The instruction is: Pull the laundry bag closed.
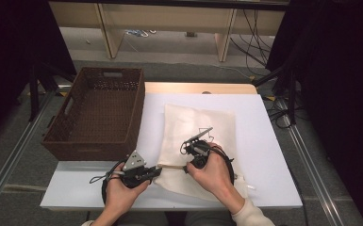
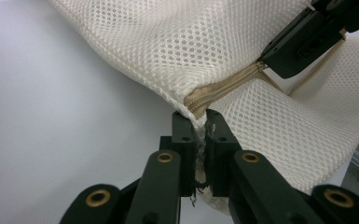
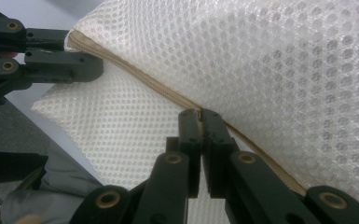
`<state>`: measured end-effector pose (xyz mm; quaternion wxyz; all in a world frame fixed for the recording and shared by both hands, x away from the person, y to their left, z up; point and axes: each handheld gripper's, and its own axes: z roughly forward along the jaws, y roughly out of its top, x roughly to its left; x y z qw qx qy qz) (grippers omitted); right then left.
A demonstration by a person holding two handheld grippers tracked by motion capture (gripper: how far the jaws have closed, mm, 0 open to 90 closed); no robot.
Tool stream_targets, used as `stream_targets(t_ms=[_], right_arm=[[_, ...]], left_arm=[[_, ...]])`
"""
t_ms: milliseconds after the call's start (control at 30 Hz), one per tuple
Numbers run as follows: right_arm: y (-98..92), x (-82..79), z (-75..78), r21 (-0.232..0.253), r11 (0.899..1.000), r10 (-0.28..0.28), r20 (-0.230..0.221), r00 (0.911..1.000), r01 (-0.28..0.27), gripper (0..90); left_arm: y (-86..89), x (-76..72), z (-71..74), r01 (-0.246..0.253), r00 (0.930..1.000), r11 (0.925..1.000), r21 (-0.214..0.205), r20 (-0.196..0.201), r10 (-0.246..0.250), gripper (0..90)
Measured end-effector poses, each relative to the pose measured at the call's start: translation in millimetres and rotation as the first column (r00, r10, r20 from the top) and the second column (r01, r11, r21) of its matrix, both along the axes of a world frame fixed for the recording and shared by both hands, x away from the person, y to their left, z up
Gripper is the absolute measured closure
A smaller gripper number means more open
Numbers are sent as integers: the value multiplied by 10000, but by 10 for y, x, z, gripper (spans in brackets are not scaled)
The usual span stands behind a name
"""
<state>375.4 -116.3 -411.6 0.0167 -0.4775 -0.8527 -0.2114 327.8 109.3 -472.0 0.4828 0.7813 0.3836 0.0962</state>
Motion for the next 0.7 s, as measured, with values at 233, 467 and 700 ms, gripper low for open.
stream_targets(t_ms=[233,467,700], right_arm=[[-21,9,6,-23,10000,-21,-65,10000,21,884],[-12,-5,12,-115,9997,-240,-173,9996,238,884],[-23,8,4,-198,9997,-139,-151,9998,136,883]], left_arm=[[4,-1,2,11,10000,10000,86,39,-12,841],[5,3,-1,66,10000,9999,139,71,-67,841],[4,2,-1,59,10000,9999,119,52,-59,841]])
